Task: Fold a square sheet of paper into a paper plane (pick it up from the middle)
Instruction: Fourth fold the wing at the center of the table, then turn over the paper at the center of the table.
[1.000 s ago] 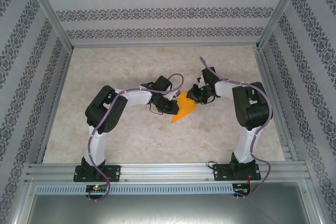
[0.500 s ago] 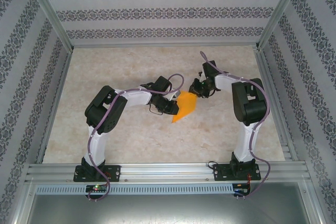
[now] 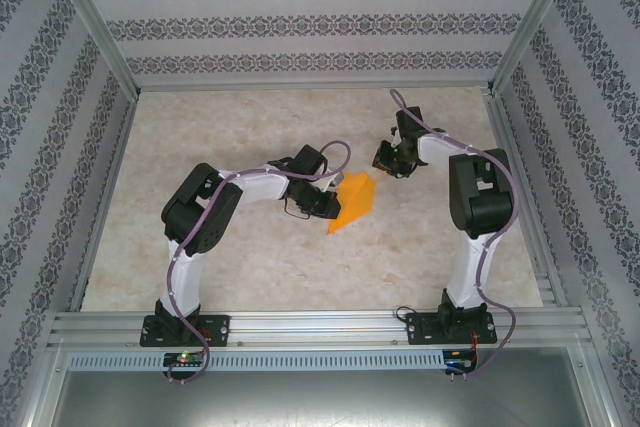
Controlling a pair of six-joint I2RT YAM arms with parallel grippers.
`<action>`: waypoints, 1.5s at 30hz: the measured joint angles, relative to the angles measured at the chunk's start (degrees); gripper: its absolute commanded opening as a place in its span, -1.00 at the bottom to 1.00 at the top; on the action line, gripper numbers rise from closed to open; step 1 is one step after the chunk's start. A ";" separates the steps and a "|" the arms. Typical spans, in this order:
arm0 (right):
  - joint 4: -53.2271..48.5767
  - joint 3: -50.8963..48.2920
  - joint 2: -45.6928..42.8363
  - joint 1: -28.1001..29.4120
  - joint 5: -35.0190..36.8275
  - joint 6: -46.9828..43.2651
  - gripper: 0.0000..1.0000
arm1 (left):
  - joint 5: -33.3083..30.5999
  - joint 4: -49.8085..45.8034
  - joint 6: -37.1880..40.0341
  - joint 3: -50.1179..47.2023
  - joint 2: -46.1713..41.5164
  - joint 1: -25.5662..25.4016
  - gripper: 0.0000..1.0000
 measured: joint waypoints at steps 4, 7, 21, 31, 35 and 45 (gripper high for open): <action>0.33 -2.91 -5.92 0.15 -1.53 -0.13 -0.64 | 0.02 -0.52 0.00 0.46 0.11 0.00 -0.75; 0.81 -6.69 -10.80 0.15 -3.39 -0.17 -0.56 | 0.07 -1.64 -0.04 1.14 0.28 0.00 -0.74; 1.79 -18.21 -17.46 1.27 -8.72 0.02 -0.31 | -0.37 -8.22 -2.03 4.72 0.09 0.00 -0.34; 4.90 -20.31 -17.46 1.40 -10.91 0.28 -0.25 | -6.01 -13.60 -0.63 6.05 -4.52 0.00 -0.04; 5.46 -20.85 -17.46 1.40 -11.10 0.28 -0.25 | -6.25 -14.03 -0.39 6.16 -4.50 0.00 -0.04; 6.08 -21.05 -17.46 1.77 -11.56 0.50 -0.23 | -5.49 -14.05 -0.37 7.85 -0.94 0.00 -0.24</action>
